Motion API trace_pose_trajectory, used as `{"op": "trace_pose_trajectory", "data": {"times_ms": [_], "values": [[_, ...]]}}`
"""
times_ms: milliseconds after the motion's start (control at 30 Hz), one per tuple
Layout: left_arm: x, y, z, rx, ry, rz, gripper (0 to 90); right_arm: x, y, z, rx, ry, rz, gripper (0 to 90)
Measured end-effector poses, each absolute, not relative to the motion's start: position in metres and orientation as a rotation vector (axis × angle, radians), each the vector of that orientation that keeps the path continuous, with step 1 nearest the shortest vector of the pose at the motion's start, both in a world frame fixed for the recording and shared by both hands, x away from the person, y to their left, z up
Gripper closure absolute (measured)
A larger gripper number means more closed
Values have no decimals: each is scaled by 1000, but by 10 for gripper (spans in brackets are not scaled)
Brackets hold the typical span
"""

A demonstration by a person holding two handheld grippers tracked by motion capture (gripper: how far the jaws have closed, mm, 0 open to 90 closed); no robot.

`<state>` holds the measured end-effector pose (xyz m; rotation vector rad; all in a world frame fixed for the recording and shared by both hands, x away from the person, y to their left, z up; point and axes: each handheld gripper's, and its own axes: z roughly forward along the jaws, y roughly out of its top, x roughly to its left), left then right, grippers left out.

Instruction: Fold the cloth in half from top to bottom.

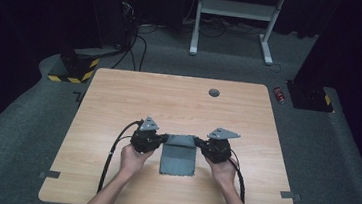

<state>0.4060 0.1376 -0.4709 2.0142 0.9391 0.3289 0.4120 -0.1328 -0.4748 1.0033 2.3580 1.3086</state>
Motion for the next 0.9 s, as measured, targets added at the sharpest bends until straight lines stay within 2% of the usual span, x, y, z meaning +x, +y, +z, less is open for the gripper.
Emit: {"op": "trace_pose_trajectory", "data": {"times_ms": [900], "values": [[388, 137, -481, 2061, 908, 331, 893, 393, -135, -484, 972, 2390, 1309, 894]]}}
